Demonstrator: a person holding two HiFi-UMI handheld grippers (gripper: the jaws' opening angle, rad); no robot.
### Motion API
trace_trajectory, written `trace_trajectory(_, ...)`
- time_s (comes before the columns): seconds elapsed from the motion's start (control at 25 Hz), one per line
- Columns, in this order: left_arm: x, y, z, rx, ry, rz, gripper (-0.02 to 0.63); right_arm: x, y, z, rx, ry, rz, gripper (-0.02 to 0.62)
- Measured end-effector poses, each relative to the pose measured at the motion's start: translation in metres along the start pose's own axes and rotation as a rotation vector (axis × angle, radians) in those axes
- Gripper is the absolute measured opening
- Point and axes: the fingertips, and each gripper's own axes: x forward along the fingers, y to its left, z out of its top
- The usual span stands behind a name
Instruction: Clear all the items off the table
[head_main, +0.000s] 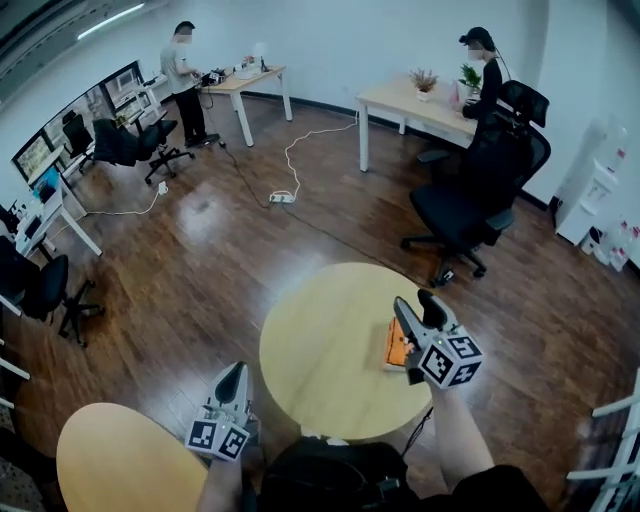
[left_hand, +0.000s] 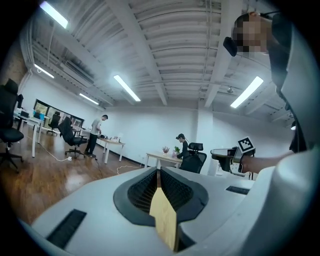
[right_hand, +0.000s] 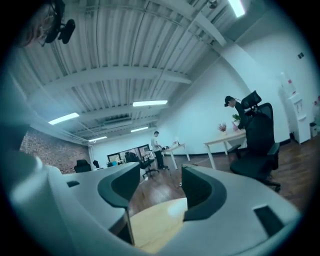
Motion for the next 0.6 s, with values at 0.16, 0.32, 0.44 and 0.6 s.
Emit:
trace_trajectory(0.16,-0.047,0.004,0.009,0.009,-0.061,0.097,0.018,-0.005,0.039,0.018,-0.071,-0.059,0.101,0.172)
trace_trajectory(0.32,-0.096,0.013,0.019,0.011,-0.115,0.215,0.018,0.003,0.078,0.022,-0.143,-0.102,0.169,0.040)
trace_trajectory(0.44,-0.136,0.017,0.027,0.013,-0.150,0.302,0.018,0.010,0.116,0.024,-0.142,-0.130,0.262,0.005)
trace_trajectory(0.6,-0.208,0.036,0.045,0.031,-0.208,0.433,0.008,0.012,0.185,0.028,-0.112,-0.176,0.425,0.003)
